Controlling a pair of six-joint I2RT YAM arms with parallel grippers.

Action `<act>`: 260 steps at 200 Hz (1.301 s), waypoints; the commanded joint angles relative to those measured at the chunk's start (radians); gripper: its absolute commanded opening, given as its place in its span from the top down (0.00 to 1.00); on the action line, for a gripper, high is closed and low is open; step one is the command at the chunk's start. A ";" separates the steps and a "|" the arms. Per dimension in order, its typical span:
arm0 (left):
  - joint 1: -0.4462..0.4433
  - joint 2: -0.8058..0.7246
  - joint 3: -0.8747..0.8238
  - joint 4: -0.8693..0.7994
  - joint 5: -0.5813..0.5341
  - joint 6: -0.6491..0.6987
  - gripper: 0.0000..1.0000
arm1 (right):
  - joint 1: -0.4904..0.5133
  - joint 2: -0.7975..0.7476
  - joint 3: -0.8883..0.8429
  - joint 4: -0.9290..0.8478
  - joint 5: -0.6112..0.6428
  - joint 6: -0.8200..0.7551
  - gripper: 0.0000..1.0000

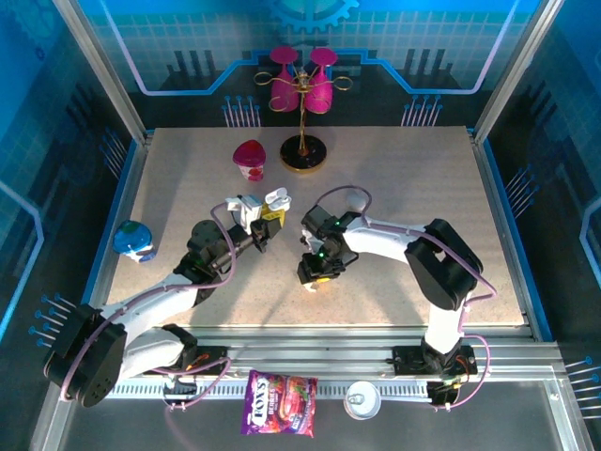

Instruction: Insert wireless bluetooth earbuds into charging case

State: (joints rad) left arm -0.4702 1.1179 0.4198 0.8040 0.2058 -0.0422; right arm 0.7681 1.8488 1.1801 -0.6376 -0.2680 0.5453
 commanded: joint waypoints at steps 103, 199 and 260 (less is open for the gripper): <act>0.006 -0.177 0.014 -0.138 -0.076 0.114 0.95 | 0.151 0.228 0.341 -0.383 0.271 -0.142 0.56; 0.005 -0.150 0.013 -0.110 -0.067 0.101 0.94 | 0.161 0.249 0.350 -0.403 0.258 -0.157 0.64; 0.005 -0.156 0.012 -0.122 -0.068 0.102 0.94 | 0.161 0.266 0.372 -0.387 0.250 -0.150 0.62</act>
State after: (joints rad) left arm -0.4702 0.9688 0.4198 0.6621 0.1490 0.0547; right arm 0.9161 2.0872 1.5158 -1.0107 -0.0109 0.3912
